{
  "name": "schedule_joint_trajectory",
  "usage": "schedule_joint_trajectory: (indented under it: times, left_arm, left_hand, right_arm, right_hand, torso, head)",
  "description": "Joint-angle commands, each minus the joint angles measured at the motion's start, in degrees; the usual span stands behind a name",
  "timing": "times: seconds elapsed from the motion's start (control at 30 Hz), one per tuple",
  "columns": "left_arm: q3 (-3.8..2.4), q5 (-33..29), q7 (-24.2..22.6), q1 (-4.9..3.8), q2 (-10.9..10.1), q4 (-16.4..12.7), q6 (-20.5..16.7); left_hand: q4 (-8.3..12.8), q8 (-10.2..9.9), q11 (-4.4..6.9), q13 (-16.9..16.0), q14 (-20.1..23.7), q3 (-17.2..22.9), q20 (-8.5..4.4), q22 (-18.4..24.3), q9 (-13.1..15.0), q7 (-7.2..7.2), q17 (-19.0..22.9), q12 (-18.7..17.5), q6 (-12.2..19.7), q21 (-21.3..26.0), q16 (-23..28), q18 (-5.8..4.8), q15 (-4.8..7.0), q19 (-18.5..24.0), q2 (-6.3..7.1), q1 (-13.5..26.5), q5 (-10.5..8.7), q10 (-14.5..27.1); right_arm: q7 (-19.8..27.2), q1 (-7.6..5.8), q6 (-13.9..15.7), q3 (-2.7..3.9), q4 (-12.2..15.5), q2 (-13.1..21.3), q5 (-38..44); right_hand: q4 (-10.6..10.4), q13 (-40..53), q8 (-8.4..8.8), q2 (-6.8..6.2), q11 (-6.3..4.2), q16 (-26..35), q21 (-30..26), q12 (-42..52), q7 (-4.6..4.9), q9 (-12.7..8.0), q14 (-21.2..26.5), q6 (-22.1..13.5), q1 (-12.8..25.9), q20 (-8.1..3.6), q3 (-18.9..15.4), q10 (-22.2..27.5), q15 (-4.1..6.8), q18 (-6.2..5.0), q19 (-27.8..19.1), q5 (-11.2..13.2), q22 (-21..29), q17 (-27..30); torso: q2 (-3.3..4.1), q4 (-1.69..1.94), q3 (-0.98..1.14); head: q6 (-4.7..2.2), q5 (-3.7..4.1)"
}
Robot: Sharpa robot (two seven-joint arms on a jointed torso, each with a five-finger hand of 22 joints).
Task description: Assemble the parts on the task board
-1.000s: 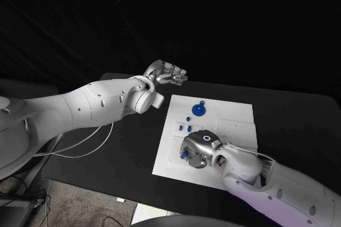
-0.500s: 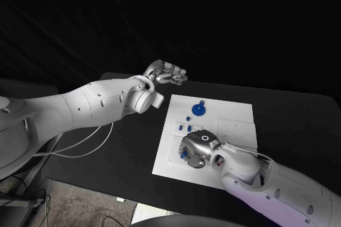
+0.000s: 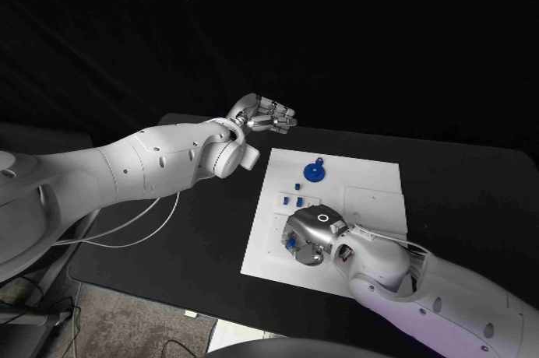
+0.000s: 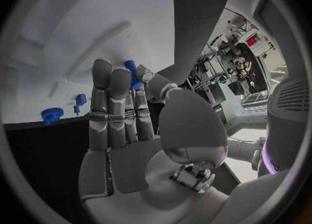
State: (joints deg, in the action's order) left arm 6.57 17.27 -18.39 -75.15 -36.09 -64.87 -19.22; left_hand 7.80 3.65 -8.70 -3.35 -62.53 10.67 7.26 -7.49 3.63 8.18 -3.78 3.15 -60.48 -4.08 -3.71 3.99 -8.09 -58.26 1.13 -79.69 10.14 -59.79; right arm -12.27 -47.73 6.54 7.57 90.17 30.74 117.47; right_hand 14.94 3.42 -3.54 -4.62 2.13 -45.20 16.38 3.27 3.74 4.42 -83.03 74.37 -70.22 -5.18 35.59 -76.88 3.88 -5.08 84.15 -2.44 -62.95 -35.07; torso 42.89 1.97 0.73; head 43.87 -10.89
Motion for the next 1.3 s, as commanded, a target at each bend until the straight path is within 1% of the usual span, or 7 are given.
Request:
schedule_joint_trajectory:
  times: [0.03, 0.23, 0.33, 0.43, 0.53, 1.1, 1.3]
  left_arm:
    - [-0.04, -0.2, -0.2, -0.06, 0.1, -0.1, 0.8]
    - [-0.04, -0.2, -0.1, -0.06, 0.1, -0.1, 0.9]
    - [-0.04, -0.2, -0.1, -0.06, 0.1, -0.1, 0.9]
    - [-0.04, -0.2, -0.1, -0.06, 0.1, -0.1, 0.9]
    - [-0.05, -0.2, -0.1, -0.06, 0.1, -0.1, 1.0]
    - [-0.05, -0.2, 0.1, -0.06, 0.0, -0.1, 1.2]
    - [-0.05, -0.2, 0.1, -0.06, 0.0, -0.1, 1.2]
  left_hand:
    - [-0.3, -0.1, -0.13, 0.0, 0.4, 0.0, -0.03, 0.1, 0.0, 0.1, 0.1, 0.3, 0.2, -0.4, 0.3, 0.88, -0.14, -0.4, -0.52, 0.2, 0.05, 0.3]
    - [-0.4, -0.1, -0.16, 0.0, 0.5, -0.1, 0.0, 0.3, 0.0, 0.12, 0.1, 0.3, 0.3, -0.4, 0.3, 0.88, -0.16, -0.4, -0.49, 0.2, -0.02, 0.4]
    - [-0.4, -0.1, -0.16, 0.0, 0.5, -0.1, 0.0, 0.3, 0.0, 0.12, 0.1, 0.3, 0.3, -0.4, 0.3, 0.88, -0.16, -0.4, -0.49, 0.2, -0.02, 0.4]
    - [-0.4, -0.1, -0.16, 0.0, 0.5, -0.1, 0.0, 0.3, 0.0, 0.12, 0.1, 0.3, 0.3, -0.4, 0.3, 0.88, -0.16, -0.4, -0.49, 0.2, -0.02, 0.4]
    - [-0.4, -0.1, -0.16, 0.0, 0.5, -0.1, 0.0, 0.3, 0.0, 0.12, 0.1, 0.3, 0.3, -0.4, 0.3, 0.88, -0.16, -0.4, -0.49, 0.2, -0.02, 0.4]
    - [-0.4, -0.1, -0.16, 0.0, 0.5, -0.1, 0.0, 0.3, 0.0, 0.12, 0.1, 0.3, 0.3, -0.4, 0.3, 0.88, -0.16, -0.4, -0.49, 0.2, -0.02, 0.4]
    - [-0.4, -0.1, -0.16, 0.0, 0.5, -0.1, 0.0, 0.3, 0.0, 0.12, 0.1, 0.3, 0.3, -0.4, 0.3, 0.88, -0.16, -0.4, -0.49, 0.2, -0.02, 0.4]
  right_arm:
    - [0.8, 0.35, -0.1, -0.36, -0.1, -0.1, -0.5]
    - [1.4, 0.33, 0.8, -0.41, -0.2, -0.1, -1.5]
    - [1.7, 0.32, 1.0, -0.45, -0.3, -0.2, -1.9]
    - [2.0, 0.32, 1.3, -0.52, -0.5, -0.2, -2.4]
    - [2.1, 0.32, 1.7, -0.59, -0.6, -0.3, -2.7]
    - [1.9, 0.31, 3.9, -0.7, -0.7, -0.1, -3.3]
    - [1.7, 0.31, 5.5, -0.7, -0.7, 0.1, -3.5]
  right_hand:
    - [-0.3, 0.0, -0.12, 0.43, -1.08, 0.3, -0.2, 0.1, 0.33, 0.1, 0.2, 0.1, 0.1, -0.25, 0.1, -0.9, 0.15, -0.92, 1.5, -0.4, -0.1, 0.1]
    - [-0.5, 0.0, -0.11, -0.26, -0.57, 0.1, -0.5, 0.1, 0.73, -0.2, 0.3, -1.2, -0.1, 0.24, -1.4, 0.8, -0.27, -1.28, 1.4, -0.7, -0.1, 0.2]
    - [-0.7, 0.0, -0.09, -1.1, -0.34, 0.0, -0.7, 0.1, 0.76, -0.3, 0.4, -1.9, 0.6, 0.45, -3.0, 1.7, -0.47, -1.36, 1.4, -2.4, -0.1, 0.3]
    - [-0.7, 0.0, -0.02, -1.37, -0.15, -0.1, -0.9, 0.1, 1.09, -0.7, 0.4, -3.8, 0.6, 0.59, -4.2, 1.9, -0.59, -1.49, 1.5, -2.8, 0.1, 0.4]
    - [-0.8, 0.0, -0.03, -2.49, 0.61, -0.2, -1.2, 0.1, 1.36, -0.7, 0.5, -5.3, 1.6, 0.95, -5.7, 4.4, -1.03, -1.75, 1.5, -5.5, 0.3, 0.5]
    - [-0.4, 0.0, -0.04, -3.59, 1.8, -0.4, -2.0, 0.1, 1.69, -0.7, 1.0, -6.8, 1.6, 1.83, -7.1, 8.5, -1.82, -2.83, 1.5, -5.8, 0.9, 1.3]
    - [-0.6, -0.1, -0.03, -4.07, 2.61, -0.2, -2.6, 0.2, 1.59, -0.7, 1.2, -8.0, 0.5, 2.43, -8.5, 11.8, -2.35, -3.44, 1.5, -4.5, 1.4, 2.0]
  torso:
    - [-0.01, -0.02, 0.03]
    - [0.0, -0.01, 0.03]
    - [0.01, -0.02, 0.02]
    - [0.01, 0.0, 0.0]
    - [0.01, 0.03, 0.01]
    - [0.0, 0.02, 0.01]
    - [0.01, 0.0, 0.04]
  head:
    - [0.02, -0.03]
    - [0.01, -0.02]
    - [0.02, -0.01]
    - [0.06, 0.02]
    - [0.08, 0.01]
    - [0.09, 0.05]
    - [0.06, 0.16]
